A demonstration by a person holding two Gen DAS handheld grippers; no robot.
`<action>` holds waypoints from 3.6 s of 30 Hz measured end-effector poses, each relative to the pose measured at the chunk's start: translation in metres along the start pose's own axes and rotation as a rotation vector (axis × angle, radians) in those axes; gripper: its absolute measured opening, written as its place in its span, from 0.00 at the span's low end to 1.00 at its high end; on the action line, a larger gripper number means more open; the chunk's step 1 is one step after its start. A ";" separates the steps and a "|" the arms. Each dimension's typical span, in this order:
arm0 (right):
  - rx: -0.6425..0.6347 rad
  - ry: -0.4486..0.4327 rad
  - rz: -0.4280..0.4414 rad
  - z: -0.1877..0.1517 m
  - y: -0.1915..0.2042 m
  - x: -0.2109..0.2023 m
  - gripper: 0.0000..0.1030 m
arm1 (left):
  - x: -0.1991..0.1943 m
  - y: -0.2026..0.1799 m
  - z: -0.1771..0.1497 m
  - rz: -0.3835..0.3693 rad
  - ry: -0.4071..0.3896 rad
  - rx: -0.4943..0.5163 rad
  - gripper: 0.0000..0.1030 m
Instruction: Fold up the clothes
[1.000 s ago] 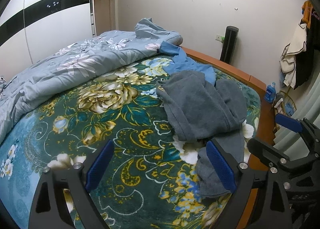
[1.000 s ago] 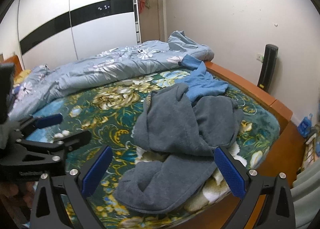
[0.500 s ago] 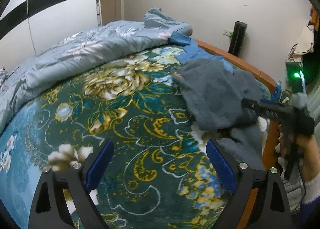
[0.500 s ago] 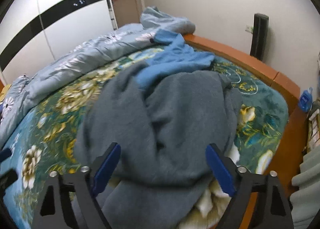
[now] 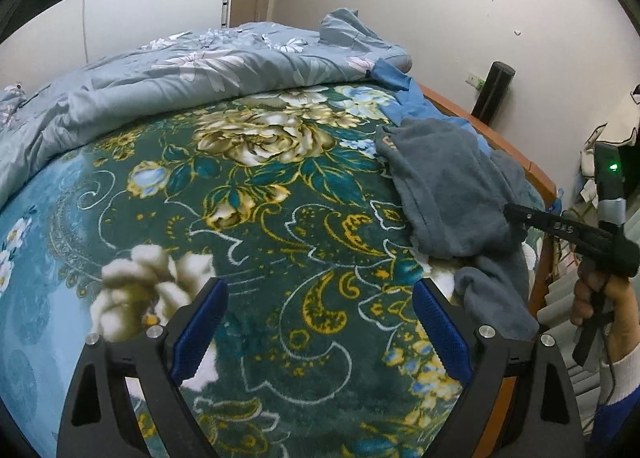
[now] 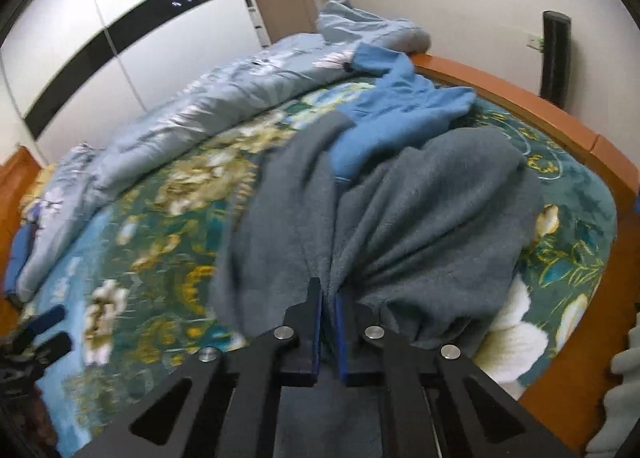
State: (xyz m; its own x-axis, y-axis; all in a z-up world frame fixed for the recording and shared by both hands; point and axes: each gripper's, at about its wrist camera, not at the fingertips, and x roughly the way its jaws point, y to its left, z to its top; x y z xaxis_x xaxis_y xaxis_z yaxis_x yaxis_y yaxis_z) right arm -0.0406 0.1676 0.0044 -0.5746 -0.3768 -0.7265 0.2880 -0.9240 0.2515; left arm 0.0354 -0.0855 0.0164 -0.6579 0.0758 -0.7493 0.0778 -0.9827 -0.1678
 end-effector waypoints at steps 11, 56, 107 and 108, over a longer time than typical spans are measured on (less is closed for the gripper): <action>-0.033 0.007 -0.049 -0.006 0.024 -0.016 0.03 | -0.038 0.028 -0.012 -0.019 -0.048 -0.051 0.91; -0.184 -0.305 0.105 0.203 0.240 -0.113 0.00 | -0.119 0.181 -0.056 0.115 -0.182 -0.252 0.91; -0.309 0.115 0.026 0.042 0.167 0.060 0.55 | 0.002 0.196 0.097 -0.278 -0.173 -0.457 0.09; -0.319 0.111 0.033 0.040 0.169 0.056 0.55 | -0.024 0.201 0.102 -0.263 -0.237 -0.455 0.09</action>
State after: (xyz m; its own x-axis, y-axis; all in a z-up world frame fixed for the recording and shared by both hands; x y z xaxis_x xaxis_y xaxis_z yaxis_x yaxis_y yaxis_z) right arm -0.0544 -0.0123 0.0323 -0.4791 -0.3809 -0.7909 0.5403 -0.8380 0.0763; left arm -0.0093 -0.3024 0.0656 -0.8446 0.2166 -0.4897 0.1684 -0.7607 -0.6269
